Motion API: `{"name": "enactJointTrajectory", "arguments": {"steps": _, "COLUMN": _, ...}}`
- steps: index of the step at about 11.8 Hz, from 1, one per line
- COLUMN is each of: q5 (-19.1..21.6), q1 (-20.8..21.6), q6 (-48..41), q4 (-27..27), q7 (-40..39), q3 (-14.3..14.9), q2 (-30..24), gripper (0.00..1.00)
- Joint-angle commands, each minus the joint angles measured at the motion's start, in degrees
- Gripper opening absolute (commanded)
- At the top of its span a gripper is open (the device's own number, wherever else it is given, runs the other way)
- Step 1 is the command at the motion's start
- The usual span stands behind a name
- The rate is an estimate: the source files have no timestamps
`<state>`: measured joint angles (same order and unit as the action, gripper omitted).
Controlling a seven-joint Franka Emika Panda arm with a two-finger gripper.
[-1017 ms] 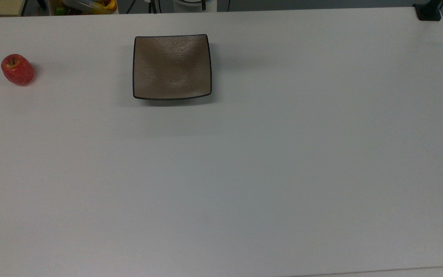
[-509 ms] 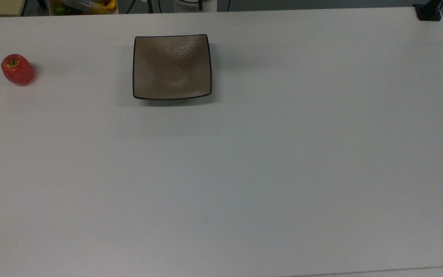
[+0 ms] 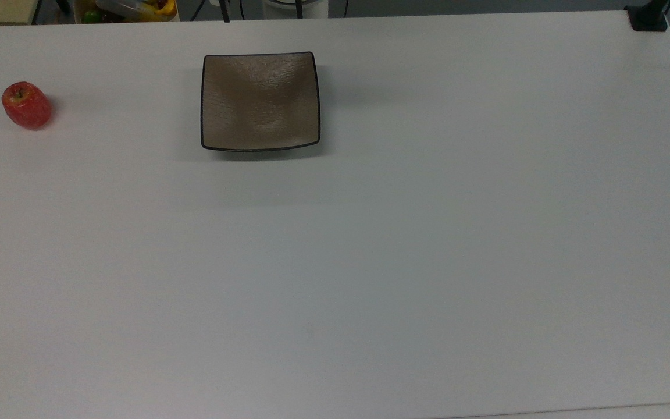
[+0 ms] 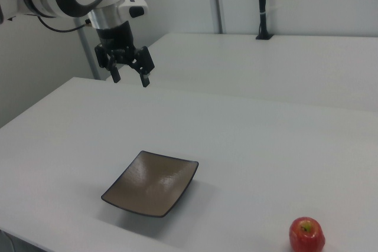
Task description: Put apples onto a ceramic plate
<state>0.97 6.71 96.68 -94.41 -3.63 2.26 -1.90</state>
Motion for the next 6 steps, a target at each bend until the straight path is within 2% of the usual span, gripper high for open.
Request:
{"name": "enactJointTrajectory", "arguments": {"steps": 1, "q5": 1.32, "q1": -0.03, "q6": 0.35, "q4": -1.13, "q7": 0.39, "q3": 0.38, "q2": -1.09, "gripper": 1.00}}
{"name": "enactJointTrajectory", "arguments": {"steps": 4, "q5": 0.88, "q1": -2.57, "q6": 0.35, "q4": -0.60, "q7": -0.58, "q3": 0.47, "q2": -1.09, "gripper": 1.00}}
{"name": "enactJointTrajectory", "arguments": {"steps": 6, "q5": 0.26, "q1": -6.33, "q6": 0.53, "q4": 0.53, "q7": -6.26, "q3": 0.73, "q2": -0.92, "gripper": 1.00}}
